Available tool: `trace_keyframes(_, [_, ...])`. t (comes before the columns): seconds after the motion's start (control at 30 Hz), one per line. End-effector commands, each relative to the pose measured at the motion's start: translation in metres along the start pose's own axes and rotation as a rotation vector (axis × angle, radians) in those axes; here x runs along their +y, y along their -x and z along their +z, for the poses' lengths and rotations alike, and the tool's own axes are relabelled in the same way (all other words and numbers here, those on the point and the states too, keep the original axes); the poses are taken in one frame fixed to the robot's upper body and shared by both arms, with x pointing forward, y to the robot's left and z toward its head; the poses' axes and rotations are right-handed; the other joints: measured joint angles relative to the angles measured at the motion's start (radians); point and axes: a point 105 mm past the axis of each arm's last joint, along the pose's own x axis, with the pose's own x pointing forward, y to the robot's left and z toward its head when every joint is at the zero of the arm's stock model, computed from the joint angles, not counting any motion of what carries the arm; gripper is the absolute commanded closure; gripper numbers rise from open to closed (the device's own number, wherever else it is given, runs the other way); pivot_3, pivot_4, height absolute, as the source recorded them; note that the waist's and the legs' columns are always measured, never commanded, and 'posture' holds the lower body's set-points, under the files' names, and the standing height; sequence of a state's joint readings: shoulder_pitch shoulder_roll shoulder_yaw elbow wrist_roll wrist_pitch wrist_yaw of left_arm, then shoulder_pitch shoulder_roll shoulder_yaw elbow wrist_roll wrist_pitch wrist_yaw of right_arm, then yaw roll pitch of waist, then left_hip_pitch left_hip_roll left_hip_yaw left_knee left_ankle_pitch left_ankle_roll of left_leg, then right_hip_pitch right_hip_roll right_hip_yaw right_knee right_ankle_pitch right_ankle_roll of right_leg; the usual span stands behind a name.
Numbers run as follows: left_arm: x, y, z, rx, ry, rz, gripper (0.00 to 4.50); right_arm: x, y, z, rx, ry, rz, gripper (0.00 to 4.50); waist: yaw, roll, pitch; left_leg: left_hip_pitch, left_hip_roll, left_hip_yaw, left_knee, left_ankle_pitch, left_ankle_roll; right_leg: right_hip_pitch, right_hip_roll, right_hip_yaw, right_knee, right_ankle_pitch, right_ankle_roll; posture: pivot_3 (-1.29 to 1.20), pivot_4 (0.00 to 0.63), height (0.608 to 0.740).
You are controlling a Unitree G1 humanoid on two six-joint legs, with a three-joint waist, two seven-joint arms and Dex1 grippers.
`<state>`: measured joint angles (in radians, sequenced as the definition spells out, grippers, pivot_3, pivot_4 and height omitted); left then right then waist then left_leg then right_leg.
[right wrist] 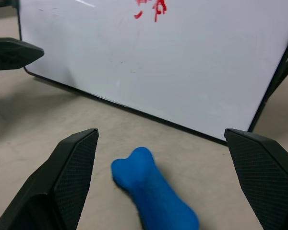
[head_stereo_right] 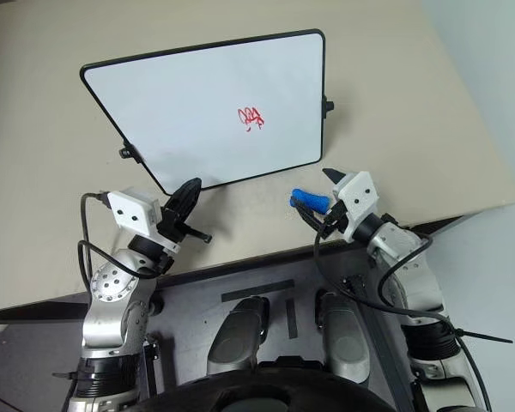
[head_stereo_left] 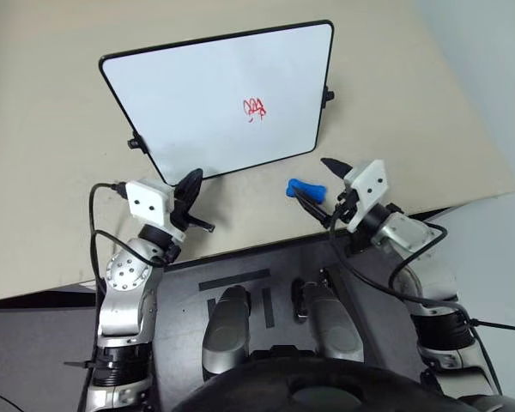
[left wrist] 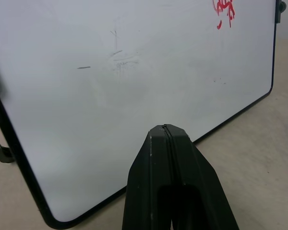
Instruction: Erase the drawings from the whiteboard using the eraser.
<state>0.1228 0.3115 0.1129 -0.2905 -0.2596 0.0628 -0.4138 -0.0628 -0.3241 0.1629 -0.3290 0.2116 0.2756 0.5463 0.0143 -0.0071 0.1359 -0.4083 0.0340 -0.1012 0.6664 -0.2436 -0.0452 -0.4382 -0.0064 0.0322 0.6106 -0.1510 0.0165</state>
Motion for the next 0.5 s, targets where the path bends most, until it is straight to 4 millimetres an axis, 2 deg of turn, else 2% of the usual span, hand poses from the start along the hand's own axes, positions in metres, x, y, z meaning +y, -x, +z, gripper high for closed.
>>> trace_keyframes(0.03, [-0.0040,-0.0033,0.0159,-0.053,-0.010,-0.021,4.50,0.0040,0.0001,0.0138,-0.052,0.021,0.008,0.06,0.000,0.000,0.000,0.000,0.000,0.000,0.000,0.000,0.000,0.000,0.000,0.000,0.000,0.000,0.000,0.00,0.150,0.740])
trace_keyframes(0.33, [-0.0092,-0.0083,0.0162,-0.067,0.001,-0.012,4.50,0.0008,0.0057,0.0154,-0.042,0.037,0.012,0.06,0.000,0.000,0.000,0.000,0.000,0.000,0.000,0.000,0.000,0.000,0.000,0.000,0.000,0.000,0.000,0.00,0.150,0.740])
trace_keyframes(0.5, [-0.0123,-0.0091,0.0119,-0.069,0.013,-0.005,4.50,0.0006,0.0096,0.0133,0.005,0.082,0.075,0.06,0.000,0.000,0.000,0.000,0.000,0.000,0.000,0.000,0.000,0.000,0.000,0.000,0.000,0.000,0.000,0.00,0.150,0.740])
